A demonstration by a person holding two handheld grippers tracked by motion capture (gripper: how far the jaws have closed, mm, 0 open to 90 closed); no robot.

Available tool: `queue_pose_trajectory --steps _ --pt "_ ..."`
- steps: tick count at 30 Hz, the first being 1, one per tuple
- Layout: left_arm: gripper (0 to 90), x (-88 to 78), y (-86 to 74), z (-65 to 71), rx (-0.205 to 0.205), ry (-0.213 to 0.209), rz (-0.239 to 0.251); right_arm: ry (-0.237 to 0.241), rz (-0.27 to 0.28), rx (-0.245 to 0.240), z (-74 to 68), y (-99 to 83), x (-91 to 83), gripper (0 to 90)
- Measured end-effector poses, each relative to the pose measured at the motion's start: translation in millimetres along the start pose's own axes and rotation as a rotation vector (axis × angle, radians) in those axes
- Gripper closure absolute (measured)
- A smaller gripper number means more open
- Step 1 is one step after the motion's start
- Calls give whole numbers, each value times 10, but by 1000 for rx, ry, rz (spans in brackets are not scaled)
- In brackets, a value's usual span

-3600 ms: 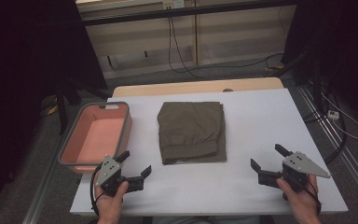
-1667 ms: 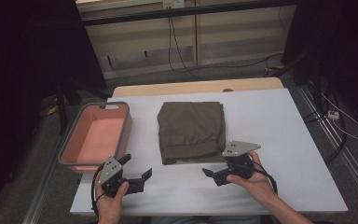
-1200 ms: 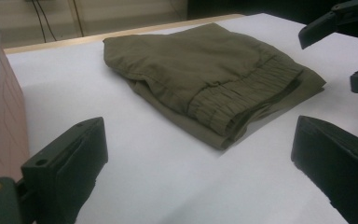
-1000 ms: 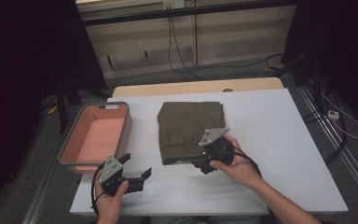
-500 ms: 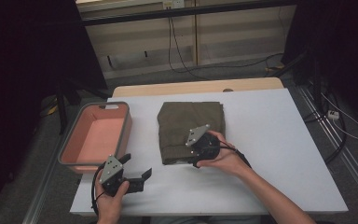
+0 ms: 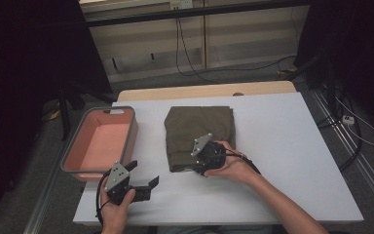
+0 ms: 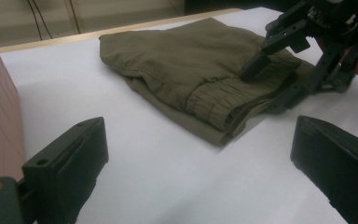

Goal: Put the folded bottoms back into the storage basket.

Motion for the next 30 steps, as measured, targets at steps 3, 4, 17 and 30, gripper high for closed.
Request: queue_pose_trajectory --steps 3,4,17,30 --pt "43 6 3 4 1 -2 1 -1 17 -5 11 -12 3 468" --pt "43 9 4 -1 1 -1 1 -8 16 -17 3 -10 -1 490" --pt "44 45 -1 2 6 -2 -10 -61 38 -64 23 -21 -2 721" --pt "43 70 2 -14 13 2 -16 -45 84 -15 65 -35 -13 827"
Point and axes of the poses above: each handheld gripper's, and its own axes: x roughly forward along the jaws, y roughly out of its top, z roughly to its right, the point moved 8 cm from there along x, roughly forward along the jaws, and after that the axes turned 14 degrees about -y, right-handed, at the moved point
